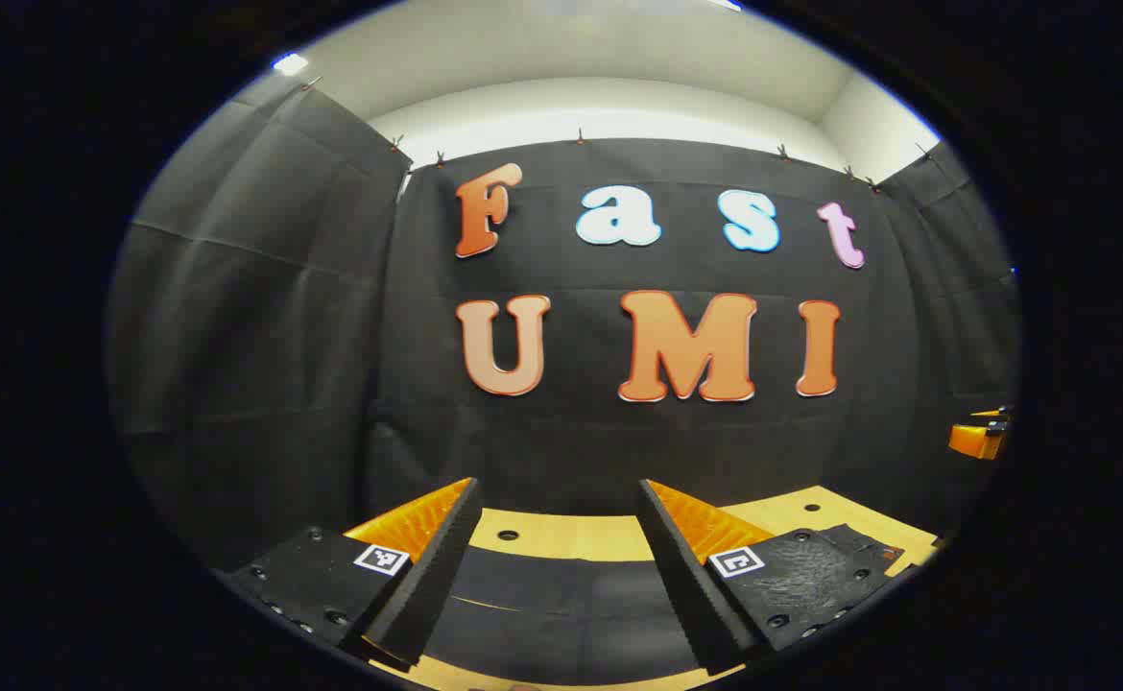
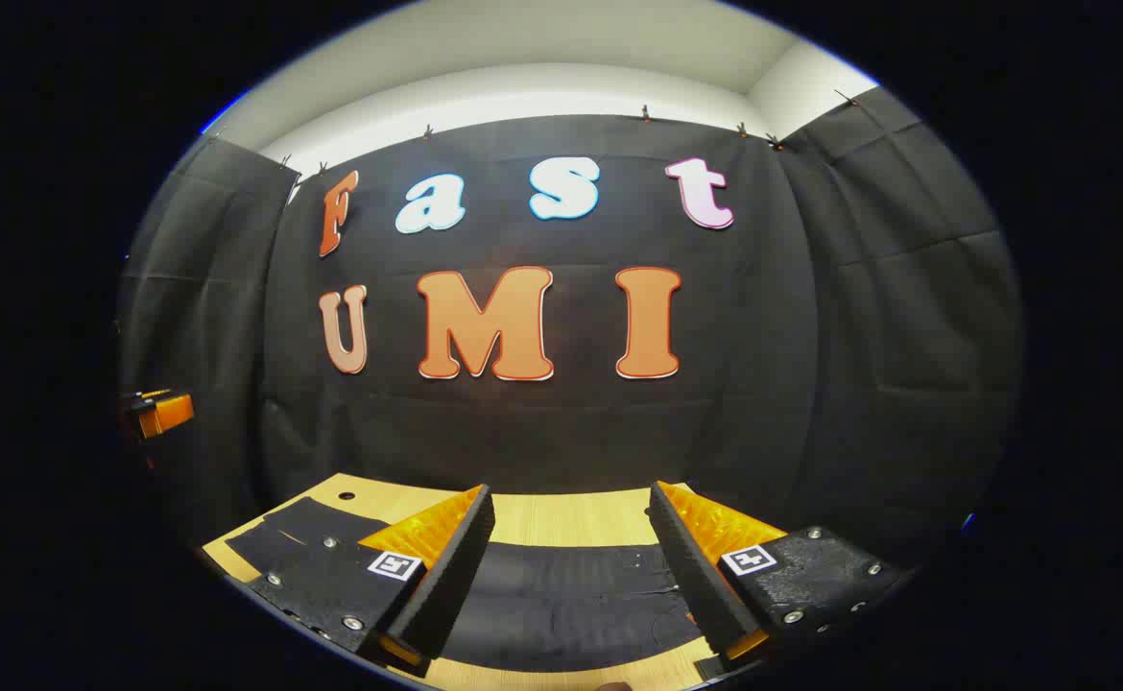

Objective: Grasp the waist and the cuffs of the jeans and fold them to make the two legs overlap; first hold the waist and fold one-third of the jeans toward the cuffs, then hold the cuffs and fold the remaining one-third in the same direction to finish folding.

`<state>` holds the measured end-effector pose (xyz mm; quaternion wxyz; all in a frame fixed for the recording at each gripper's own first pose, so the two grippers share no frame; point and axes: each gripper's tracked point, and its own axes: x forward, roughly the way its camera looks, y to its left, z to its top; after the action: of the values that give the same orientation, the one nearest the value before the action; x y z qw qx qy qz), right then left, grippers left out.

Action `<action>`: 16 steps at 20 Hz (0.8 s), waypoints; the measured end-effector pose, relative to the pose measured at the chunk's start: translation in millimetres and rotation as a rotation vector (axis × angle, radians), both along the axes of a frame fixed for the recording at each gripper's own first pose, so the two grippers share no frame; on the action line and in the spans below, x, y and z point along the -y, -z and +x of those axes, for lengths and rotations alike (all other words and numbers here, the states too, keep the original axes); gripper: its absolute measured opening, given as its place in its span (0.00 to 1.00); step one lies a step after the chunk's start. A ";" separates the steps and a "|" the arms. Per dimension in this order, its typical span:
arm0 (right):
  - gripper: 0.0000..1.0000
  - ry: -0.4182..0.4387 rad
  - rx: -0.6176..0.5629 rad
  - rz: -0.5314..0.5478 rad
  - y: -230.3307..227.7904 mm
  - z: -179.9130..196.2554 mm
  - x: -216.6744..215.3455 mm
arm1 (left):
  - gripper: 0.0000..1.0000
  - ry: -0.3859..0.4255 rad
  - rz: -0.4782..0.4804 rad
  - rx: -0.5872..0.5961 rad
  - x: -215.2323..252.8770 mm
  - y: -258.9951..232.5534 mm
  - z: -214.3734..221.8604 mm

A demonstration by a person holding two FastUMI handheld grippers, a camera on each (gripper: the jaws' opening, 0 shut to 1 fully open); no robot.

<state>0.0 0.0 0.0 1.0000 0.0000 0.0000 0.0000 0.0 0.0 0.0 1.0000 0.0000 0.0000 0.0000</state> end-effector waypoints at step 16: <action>0.98 -0.165 -0.012 -0.053 -9.1 100.7 9.3 | 0.96 -0.109 -0.035 0.080 40.5 -16.4 55.3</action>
<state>100.7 -9.3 9.1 0.9962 -0.0267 0.0058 0.0822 55.3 -40.5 16.4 0.9976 -0.0175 -0.0399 0.0542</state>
